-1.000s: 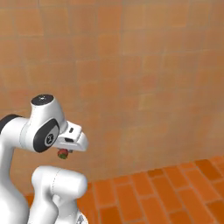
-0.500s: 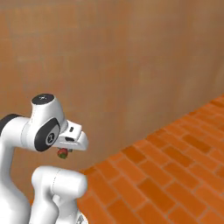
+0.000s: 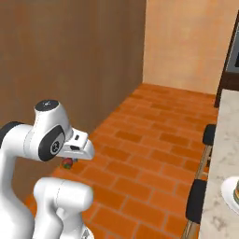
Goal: Take the strawberry from the fridge and place it on top of the pancake, located on the dining counter.
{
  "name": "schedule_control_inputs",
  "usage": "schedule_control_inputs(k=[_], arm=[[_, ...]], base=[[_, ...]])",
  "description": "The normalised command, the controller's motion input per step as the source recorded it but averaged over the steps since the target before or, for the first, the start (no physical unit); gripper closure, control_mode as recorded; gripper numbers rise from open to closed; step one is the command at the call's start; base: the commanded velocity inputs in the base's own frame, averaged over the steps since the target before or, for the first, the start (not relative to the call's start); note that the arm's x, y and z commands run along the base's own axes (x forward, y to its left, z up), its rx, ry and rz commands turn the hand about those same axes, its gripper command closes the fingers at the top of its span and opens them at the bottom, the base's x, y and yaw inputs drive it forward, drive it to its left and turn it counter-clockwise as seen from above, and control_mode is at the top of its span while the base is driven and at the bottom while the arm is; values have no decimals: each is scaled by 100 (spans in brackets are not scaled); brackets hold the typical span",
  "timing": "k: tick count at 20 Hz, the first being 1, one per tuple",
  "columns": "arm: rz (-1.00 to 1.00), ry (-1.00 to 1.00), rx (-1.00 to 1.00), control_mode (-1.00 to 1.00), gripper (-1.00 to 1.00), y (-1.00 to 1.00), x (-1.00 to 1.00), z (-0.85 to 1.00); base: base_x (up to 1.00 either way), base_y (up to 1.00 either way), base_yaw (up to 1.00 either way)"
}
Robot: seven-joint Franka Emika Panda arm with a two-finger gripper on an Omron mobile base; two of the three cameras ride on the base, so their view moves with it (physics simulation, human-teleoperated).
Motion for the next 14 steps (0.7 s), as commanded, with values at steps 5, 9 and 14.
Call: schedule_control_inputs(k=[5, 9, 14], arm=[[0, 0, 0, 100, 100, 0, 0, 0], [0, 0, 0, 100, 100, 0, 0, 0], [0, 0, 0, 100, 100, 0, 0, 0]], base=[[0, -2, -97], [13, 10, -94], [29, 29, -84]])
